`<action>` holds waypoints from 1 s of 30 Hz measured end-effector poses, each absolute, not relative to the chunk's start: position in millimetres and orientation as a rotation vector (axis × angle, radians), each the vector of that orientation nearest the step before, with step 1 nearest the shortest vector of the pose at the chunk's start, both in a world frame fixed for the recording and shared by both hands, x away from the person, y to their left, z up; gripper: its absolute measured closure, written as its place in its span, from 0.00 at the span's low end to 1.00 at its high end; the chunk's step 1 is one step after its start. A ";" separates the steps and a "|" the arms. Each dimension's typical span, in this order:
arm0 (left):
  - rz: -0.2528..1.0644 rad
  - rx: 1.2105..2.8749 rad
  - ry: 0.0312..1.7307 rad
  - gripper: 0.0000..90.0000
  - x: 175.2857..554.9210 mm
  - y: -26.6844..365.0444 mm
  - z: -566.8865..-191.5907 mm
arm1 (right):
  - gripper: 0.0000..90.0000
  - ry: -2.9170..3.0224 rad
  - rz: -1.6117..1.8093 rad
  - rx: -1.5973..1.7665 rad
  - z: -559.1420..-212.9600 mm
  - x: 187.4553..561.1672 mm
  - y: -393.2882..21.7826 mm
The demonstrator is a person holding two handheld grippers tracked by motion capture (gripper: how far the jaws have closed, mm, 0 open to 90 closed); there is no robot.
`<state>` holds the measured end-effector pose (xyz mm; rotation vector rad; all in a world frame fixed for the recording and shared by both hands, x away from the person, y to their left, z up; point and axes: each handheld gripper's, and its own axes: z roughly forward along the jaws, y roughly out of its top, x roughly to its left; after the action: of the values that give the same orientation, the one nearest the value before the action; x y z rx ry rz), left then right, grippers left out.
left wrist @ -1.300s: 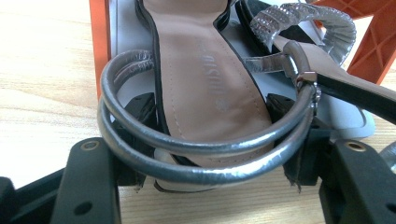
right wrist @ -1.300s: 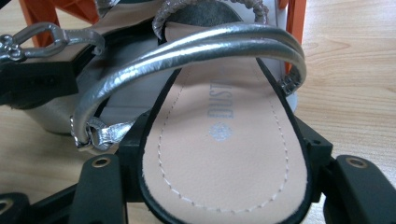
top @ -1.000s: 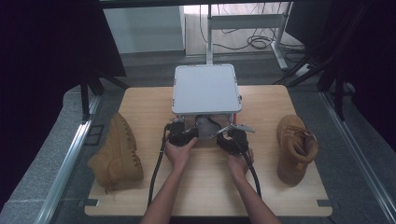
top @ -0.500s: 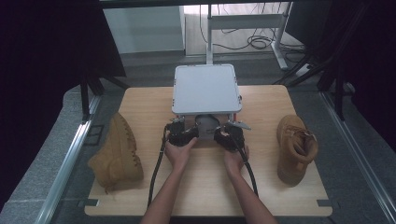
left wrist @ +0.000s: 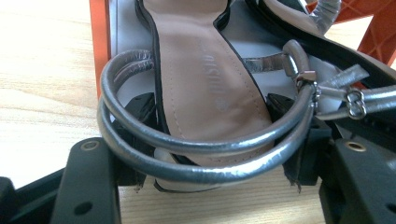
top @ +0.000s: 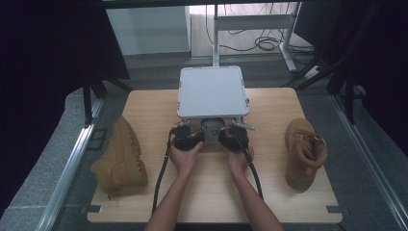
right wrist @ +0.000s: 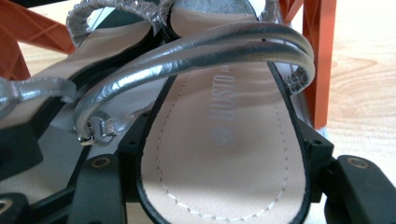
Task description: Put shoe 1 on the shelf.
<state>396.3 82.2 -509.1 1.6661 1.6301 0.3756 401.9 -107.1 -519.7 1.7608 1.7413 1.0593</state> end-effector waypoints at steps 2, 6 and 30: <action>0.374 1.664 1.628 0.40 396.1 82.5 -509.3 | 0.42 1.736 1.059 1.740 -522.0 404.9 -106.6; 0.375 1.665 1.629 0.40 396.1 82.4 -509.3 | 0.42 1.765 0.996 1.677 -530.2 403.9 -97.6; 0.382 1.638 1.491 0.41 356.3 113.2 -510.6 | 0.47 1.968 1.170 1.579 -512.1 366.4 -133.2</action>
<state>356.3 113.2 -510.6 1.6384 1.4909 0.3815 366.4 -133.2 -512.1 1.5789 1.9676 1.1705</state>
